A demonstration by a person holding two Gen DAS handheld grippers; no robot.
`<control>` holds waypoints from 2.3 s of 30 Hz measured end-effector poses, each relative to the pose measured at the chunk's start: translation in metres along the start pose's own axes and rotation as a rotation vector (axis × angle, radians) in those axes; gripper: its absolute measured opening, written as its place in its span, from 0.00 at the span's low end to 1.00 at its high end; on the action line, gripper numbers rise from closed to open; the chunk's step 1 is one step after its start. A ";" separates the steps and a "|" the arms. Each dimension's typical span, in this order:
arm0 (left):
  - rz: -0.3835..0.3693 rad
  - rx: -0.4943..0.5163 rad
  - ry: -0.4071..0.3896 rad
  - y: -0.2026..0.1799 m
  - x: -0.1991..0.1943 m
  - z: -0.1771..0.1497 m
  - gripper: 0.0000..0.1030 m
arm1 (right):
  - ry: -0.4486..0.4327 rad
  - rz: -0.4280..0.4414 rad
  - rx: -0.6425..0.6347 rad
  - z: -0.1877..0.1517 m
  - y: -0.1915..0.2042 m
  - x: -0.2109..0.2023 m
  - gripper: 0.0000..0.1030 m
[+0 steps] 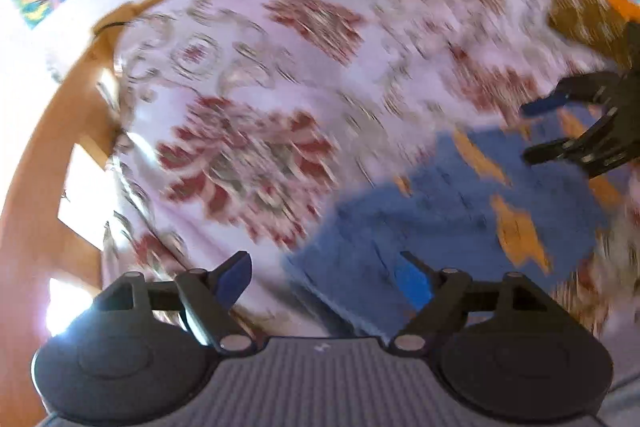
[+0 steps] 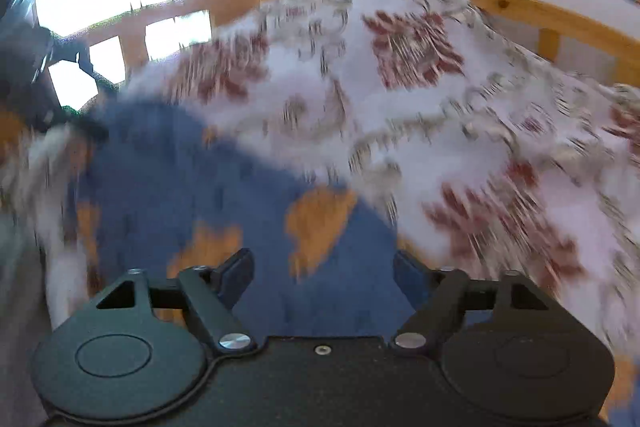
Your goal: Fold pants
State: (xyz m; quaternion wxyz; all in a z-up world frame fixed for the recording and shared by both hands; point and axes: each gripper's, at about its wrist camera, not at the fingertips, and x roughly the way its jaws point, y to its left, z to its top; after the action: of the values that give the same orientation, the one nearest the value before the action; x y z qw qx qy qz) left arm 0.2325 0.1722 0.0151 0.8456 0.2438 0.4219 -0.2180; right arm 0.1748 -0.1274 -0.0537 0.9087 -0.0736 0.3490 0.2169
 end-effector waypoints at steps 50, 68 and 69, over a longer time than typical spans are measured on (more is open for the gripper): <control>-0.599 0.566 0.036 -0.446 0.181 0.304 0.81 | -0.300 -0.375 1.222 -0.195 -0.200 -0.178 0.72; -0.565 0.619 0.026 -0.456 0.184 0.297 0.29 | -0.246 -0.587 1.125 -0.189 -0.205 -0.168 0.17; -0.553 0.607 0.029 -0.457 0.187 0.297 0.39 | -0.244 -0.580 1.146 -0.193 -0.207 -0.166 0.17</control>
State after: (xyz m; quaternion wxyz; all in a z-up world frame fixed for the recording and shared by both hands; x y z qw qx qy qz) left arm 0.2529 -0.3940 -0.0862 0.6387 0.3628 0.3997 -0.5483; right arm 0.0408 -0.4246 -0.0901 0.8587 0.3566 0.2695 -0.2507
